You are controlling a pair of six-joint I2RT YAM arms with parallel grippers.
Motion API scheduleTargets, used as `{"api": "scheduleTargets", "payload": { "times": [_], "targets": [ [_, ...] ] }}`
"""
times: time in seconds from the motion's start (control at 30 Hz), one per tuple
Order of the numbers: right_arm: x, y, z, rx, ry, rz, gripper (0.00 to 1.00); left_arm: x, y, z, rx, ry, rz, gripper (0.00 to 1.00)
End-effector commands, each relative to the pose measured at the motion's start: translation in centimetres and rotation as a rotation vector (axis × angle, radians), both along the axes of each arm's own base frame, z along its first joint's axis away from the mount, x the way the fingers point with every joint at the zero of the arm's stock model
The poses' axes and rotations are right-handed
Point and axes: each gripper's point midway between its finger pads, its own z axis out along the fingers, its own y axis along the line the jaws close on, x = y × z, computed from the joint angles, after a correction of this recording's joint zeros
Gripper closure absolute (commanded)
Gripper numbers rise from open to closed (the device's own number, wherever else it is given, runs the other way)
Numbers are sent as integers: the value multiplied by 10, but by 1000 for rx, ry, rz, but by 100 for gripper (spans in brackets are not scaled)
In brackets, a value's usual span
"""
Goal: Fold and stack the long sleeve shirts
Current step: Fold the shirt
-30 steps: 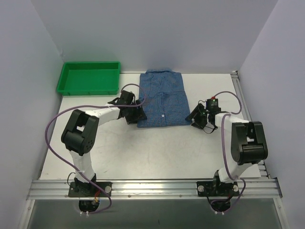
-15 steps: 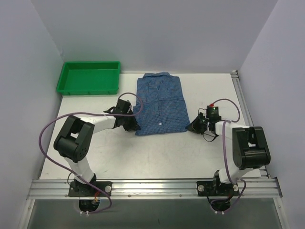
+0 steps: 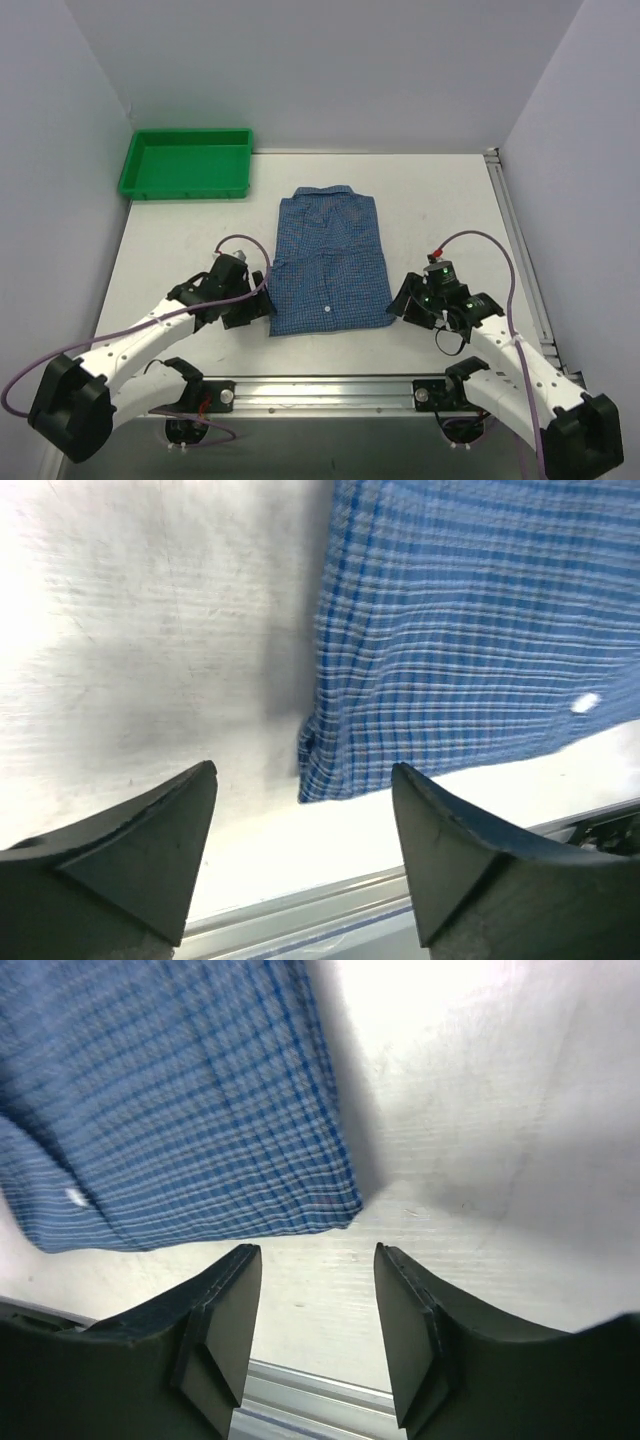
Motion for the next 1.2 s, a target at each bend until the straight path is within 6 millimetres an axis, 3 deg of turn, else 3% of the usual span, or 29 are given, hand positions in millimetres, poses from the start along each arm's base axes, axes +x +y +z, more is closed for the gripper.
{"api": "scheduleTargets", "payload": {
  "times": [0.0, 0.07, 0.1, 0.17, 0.2, 0.23, 0.3, 0.33, 0.37, 0.4, 0.47, 0.53, 0.57, 0.63, 0.67, 0.73, 0.87, 0.93, 1.17],
  "targets": [
    [17, -13, 42, -87, -114, -8, 50, 25, -5, 56, -15, -149, 2, 16],
    [36, -3, 75, -58, -202, 25, 50, 38, -7, 74, -8, -213, 6, 15],
    [42, 2, 79, -48, -199, 40, 50, 48, -15, 90, -16, -250, -8, 16],
    [62, 27, 107, 51, -260, 81, 53, 60, -23, 102, -16, -290, -14, 21],
    [69, 36, 103, 75, -232, 92, 58, 68, -32, 103, -15, -299, -31, 21],
    [73, 51, 109, 140, -225, 126, 60, 75, -45, 117, -38, -329, -52, 22],
    [100, 74, 119, 211, -248, 143, 68, 88, -62, 116, -34, -339, -76, 24],
    [107, 82, 121, 231, -248, 151, 70, 94, -74, 127, -51, -365, -90, 25],
    [121, 92, 135, 262, -293, 165, 71, 98, -80, 127, -44, -372, -100, 25],
    [129, 99, 123, 259, -257, 167, 75, 105, -88, 119, -27, -366, -111, 26],
    [142, 112, 125, 285, -268, 189, 76, 114, -102, 124, -29, -385, -136, 27],
    [153, 128, 116, 303, -234, 221, 78, 120, -113, 111, -9, -365, -167, 28],
    [158, 132, 102, 296, -201, 224, 78, 123, -123, 109, -1, -366, -194, 28],
    [166, 141, 98, 306, -194, 240, 80, 127, -129, 103, 23, -370, -212, 28],
    [169, 143, 85, 300, -165, 242, 80, 128, -135, 98, 36, -366, -231, 29],
    [174, 151, 82, 323, -163, 257, 80, 129, -138, 92, 53, -360, -245, 29],
    [178, 162, 53, 334, -91, 270, 81, 128, -145, 74, 92, -336, -275, 31],
    [180, 167, 47, 347, -86, 279, 82, 127, -146, 71, 110, -333, -285, 32],
    [178, 164, 14, 306, -32, 266, 82, 120, -143, 45, 221, -308, -322, 35]
  ]
}}
